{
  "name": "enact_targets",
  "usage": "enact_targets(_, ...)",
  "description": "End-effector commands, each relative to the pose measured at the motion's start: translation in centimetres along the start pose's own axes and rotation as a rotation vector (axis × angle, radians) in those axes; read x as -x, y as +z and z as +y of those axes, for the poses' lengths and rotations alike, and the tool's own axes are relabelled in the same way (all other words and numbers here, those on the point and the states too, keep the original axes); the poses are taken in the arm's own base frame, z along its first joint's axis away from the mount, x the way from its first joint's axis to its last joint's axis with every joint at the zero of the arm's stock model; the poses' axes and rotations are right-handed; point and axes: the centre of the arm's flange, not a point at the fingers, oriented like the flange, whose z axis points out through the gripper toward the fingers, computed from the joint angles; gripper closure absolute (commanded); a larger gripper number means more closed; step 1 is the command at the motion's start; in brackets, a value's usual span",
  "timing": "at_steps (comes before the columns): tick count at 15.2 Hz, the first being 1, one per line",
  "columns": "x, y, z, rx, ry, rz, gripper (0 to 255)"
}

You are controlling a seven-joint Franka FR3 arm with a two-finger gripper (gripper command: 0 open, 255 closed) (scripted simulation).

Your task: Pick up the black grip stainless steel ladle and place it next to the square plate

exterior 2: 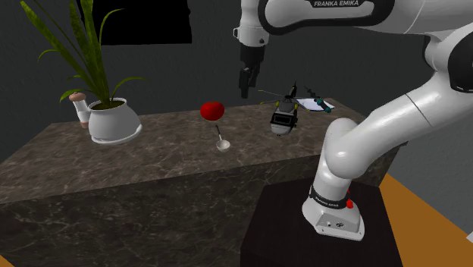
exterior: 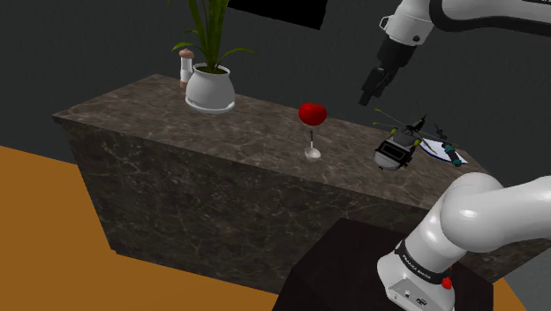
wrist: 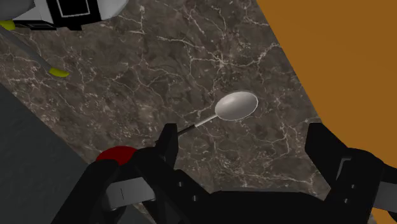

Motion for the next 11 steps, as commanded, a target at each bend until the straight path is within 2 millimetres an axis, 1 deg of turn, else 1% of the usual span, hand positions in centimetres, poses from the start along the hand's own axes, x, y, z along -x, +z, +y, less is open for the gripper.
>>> enact_targets(1, 0.0, 0.0, 0.0, 0.0, 0.0, 0.0, 0)
enact_targets(6, -4.1, 5.5, 1.0, -0.038, 0.222, -0.027, 0)
enact_targets(11, -7.7, 11.1, 2.7, -0.076, 0.444, -0.055, 0)
